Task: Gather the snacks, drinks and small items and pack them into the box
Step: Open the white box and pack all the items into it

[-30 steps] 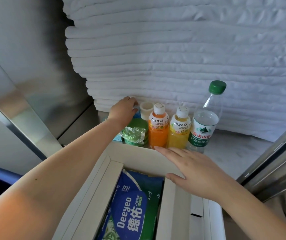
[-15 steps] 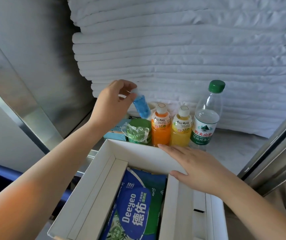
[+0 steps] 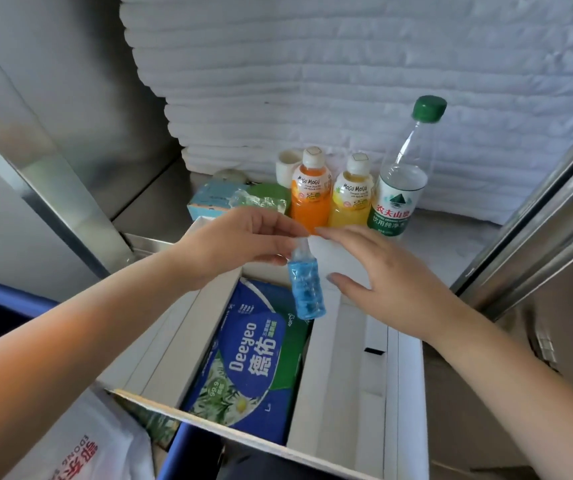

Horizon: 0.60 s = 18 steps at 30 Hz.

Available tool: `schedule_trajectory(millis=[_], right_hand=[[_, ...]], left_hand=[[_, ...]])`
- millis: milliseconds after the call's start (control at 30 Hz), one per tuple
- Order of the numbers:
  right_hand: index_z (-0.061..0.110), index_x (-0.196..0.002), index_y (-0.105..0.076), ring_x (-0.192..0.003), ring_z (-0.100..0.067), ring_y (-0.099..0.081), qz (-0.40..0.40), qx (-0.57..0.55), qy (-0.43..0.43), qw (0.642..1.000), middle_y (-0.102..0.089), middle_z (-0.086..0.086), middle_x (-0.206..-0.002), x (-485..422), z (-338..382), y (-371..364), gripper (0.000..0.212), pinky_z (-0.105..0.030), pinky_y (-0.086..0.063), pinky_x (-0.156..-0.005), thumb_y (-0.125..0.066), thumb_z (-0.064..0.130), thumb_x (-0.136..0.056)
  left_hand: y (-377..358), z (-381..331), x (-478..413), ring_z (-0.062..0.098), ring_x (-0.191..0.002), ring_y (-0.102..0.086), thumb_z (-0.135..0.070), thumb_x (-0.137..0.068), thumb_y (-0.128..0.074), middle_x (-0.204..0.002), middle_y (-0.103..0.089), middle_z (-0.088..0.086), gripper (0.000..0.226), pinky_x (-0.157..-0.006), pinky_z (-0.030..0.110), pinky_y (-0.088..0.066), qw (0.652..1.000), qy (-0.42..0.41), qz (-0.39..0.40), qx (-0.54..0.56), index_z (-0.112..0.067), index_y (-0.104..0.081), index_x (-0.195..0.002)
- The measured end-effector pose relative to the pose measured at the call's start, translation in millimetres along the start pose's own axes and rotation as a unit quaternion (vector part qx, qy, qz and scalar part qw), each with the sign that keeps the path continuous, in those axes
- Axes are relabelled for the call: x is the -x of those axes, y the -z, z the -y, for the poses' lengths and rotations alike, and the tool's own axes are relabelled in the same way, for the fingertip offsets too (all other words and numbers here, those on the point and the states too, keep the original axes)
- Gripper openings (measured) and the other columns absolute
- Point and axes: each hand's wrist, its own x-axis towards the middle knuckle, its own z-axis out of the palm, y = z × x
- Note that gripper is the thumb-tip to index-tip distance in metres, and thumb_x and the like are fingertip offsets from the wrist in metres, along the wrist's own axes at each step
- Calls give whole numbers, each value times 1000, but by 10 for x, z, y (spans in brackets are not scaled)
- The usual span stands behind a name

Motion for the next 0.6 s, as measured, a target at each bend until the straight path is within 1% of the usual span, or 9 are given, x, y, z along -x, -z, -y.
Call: schedule_trajectory(millis=[33, 67, 133, 200, 300, 367, 467, 533, 600], right_hand=[[30, -138, -40, -118, 6, -42, -14, -16, 2, 1000, -46, 18, -130, 20, 25, 13, 50, -12, -36, -93, -55, 33, -90], [29, -136, -44, -115, 5, -45, -21, -35, 4, 999, -50, 18, -124, 35, 49, 26, 47, -12, -38, -92, -56, 31, -91], [28, -133, -48, -106, 0, -51, -22, -66, 9, 998, -55, 17, -111, 50, 90, 51, 43, -17, -43, -88, -56, 30, -90], [29, -131, -50, -98, -3, -54, -13, -84, 16, 996, -55, 16, -102, 43, 118, 75, 41, -18, -45, -82, -53, 34, -90], [31, -126, -54, -88, -3, -56, 11, -106, 14, 994, -56, 15, -94, 15, 128, 95, 36, -15, -45, -75, -52, 36, -90], [30, -122, -58, -86, -2, -56, 36, -115, -5, 993, -56, 18, -92, -8, 119, 107, 34, -15, -45, -71, -51, 39, -90], [36, -116, -60, -87, -1, -56, 84, -136, -37, 986, -57, 26, -92, -41, 98, 135, 31, -21, -48, -73, -49, 45, -88], [41, -109, -60, -86, -2, -58, 135, -134, -58, 980, -61, 22, -93, -70, 78, 165, 24, -28, -51, -75, -51, 46, -87], [45, -105, -60, -84, 0, -59, 191, -124, -75, 971, -64, 19, -91, -90, 56, 196, 19, -30, -53, -75, -54, 46, -86]], left_hand=[[-18, 19, 1, 12, -89, -68, -6, -87, -61, -98, -72, 2, 19, -72, 15, -51, 1000, 9, 6, 28, -14, -66, -104], [-33, 36, -2, 14, -88, -68, -5, -85, -62, -99, -71, 6, 20, -72, 16, -53, 998, 19, 11, 61, -11, -64, -104], [-63, 65, -10, 19, -86, -68, -6, -80, -65, -99, -68, 11, 24, -72, 21, -55, 991, 42, 24, 122, -8, -59, -103], [-90, 83, -22, 22, -86, -68, -9, -73, -68, -102, -66, 16, 32, -71, 25, -56, 986, 57, 42, 154, -8, -55, -102], [-138, 81, -39, 27, -92, -68, -14, -70, -70, -108, -66, 19, 39, -72, 26, -56, 987, 56, 64, 139, -8, -53, -104], [-172, 70, -45, 24, -88, -69, -17, -68, -72, -105, -67, 19, 42, -69, 23, -56, 987, 54, 65, 135, -8, -52, -104], [-219, 79, -51, 23, -83, -70, -21, -65, -74, -101, -68, 20, 45, -68, 24, -56, 988, 60, 54, 129, -8, -50, -102], [-261, 108, -59, 23, -82, -70, -23, -63, -75, -94, -69, 16, 47, -73, 28, -57, 990, 68, 51, 113, -9, -50, -100], [-321, 155, -63, 23, -81, -70, -22, -65, -76, -87, -71, 10, 46, -76, 30, -57, 991, 77, 56, 95, -10, -50, -100]])
